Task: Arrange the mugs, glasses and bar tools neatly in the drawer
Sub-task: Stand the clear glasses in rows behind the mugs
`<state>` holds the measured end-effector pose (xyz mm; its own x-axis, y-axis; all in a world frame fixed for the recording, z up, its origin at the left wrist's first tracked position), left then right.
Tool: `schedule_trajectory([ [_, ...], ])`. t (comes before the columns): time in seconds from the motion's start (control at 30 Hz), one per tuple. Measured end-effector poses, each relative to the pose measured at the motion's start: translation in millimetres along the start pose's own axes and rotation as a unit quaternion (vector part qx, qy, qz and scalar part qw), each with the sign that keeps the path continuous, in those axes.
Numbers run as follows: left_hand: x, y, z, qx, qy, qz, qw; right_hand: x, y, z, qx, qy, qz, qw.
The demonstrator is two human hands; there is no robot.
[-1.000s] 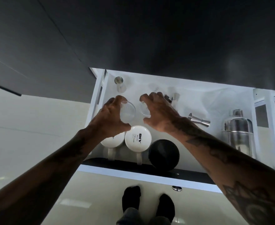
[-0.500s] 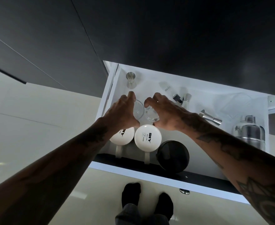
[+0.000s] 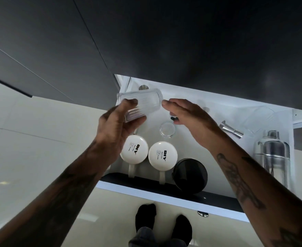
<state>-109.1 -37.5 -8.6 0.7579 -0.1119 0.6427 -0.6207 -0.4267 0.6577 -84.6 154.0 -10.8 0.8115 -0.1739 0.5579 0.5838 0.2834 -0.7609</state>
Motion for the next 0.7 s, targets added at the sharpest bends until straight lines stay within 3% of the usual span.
schedule_trajectory([
  [0.1,9,-20,-14,0.234,-0.082,0.118,0.961,4,-14,-21,-0.214,-0.109,0.022,0.971],
  [0.2,16,-28,-23,0.273,-0.152,0.181,0.933,9,-31,-24,-0.234,-0.088,0.091,0.964],
  [0.27,17,-29,-20,0.23,-0.162,0.197,0.939,10,-35,-18,-0.226,-0.041,0.098,0.968],
  [0.37,14,-19,-5,0.111,-0.146,0.19,0.965,11,-39,-12,-0.202,-0.048,0.115,0.971],
  [0.43,7,2,6,-0.011,-0.136,0.116,0.984,13,-46,-8,-0.149,-0.053,0.147,0.976],
  [0.5,4,31,9,-0.189,-0.135,-0.008,0.973,13,-53,-4,-0.039,-0.029,0.177,0.983],
  [0.6,-4,56,-3,-0.45,-0.131,-0.128,0.874,8,-57,-12,0.128,0.001,0.234,0.964],
  [0.7,-18,51,-20,-0.628,-0.153,-0.191,0.739,0,-51,-35,0.266,-0.021,0.292,0.918],
])
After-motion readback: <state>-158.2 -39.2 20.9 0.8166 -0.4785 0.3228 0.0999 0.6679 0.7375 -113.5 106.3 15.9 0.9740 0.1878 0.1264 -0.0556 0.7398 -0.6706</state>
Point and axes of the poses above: each hand's wrist, its own x-axis away from the middle knuckle, its own z-axis out of the back of the hand, y = z × x, the point moved 7 cm from there along -x, towards the middle knuckle, and after that the axes turned 5 degrees about x, right-handed, at the moved point
